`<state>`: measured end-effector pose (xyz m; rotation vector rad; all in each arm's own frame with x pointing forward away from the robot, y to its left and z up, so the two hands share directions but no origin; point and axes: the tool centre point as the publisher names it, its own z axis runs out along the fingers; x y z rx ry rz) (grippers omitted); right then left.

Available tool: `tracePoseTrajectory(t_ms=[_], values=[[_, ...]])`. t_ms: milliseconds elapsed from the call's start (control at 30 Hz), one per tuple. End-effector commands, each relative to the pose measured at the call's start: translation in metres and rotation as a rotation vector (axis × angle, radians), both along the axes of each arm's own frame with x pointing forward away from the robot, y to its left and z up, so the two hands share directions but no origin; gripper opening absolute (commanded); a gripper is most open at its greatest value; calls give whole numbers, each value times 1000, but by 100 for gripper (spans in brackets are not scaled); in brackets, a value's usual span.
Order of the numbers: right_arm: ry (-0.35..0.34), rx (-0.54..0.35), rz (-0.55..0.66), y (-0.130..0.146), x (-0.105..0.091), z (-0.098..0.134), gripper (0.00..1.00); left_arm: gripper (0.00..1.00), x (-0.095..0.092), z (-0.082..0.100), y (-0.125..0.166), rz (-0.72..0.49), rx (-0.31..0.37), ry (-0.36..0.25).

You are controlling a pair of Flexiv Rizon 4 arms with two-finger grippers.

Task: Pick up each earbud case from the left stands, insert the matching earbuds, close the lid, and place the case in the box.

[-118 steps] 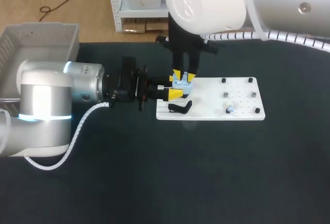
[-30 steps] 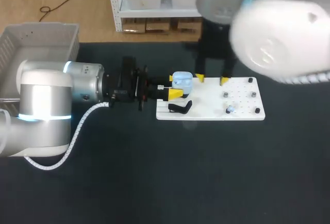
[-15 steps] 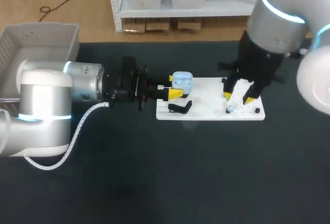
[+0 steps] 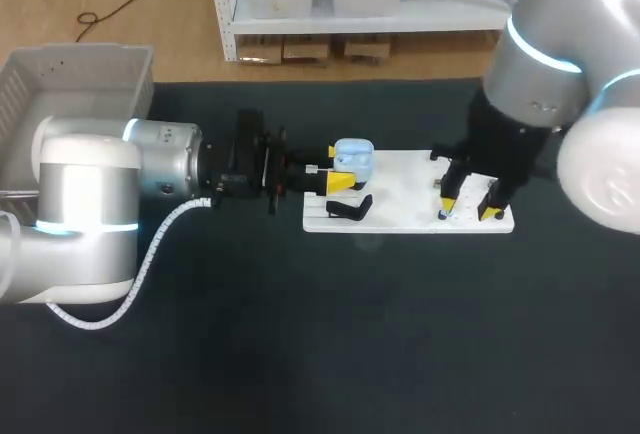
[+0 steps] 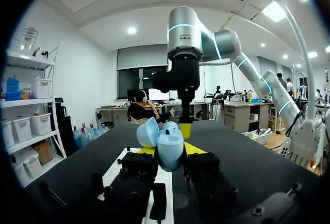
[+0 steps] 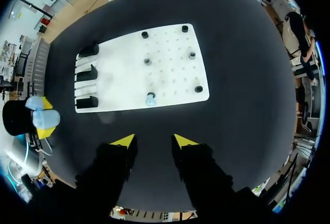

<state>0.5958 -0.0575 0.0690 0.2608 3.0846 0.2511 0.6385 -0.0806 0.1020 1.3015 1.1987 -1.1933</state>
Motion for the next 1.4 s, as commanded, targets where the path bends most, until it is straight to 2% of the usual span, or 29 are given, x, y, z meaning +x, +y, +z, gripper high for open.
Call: tracePoseTrajectory(t_ms=[33,300,767,1400], values=[[20,-12,0,6,14,-13,44,0,0,0,0,0,0,0],[30,-33,-3,7,25,-30,45,0,0,0,0,0,0,0],[26,-52,-15,7,29,-46,45,0,0,0,0,0,0,0],[12,-60,-34,7,38,-52,32,0,0,0,0,0,0,0]])
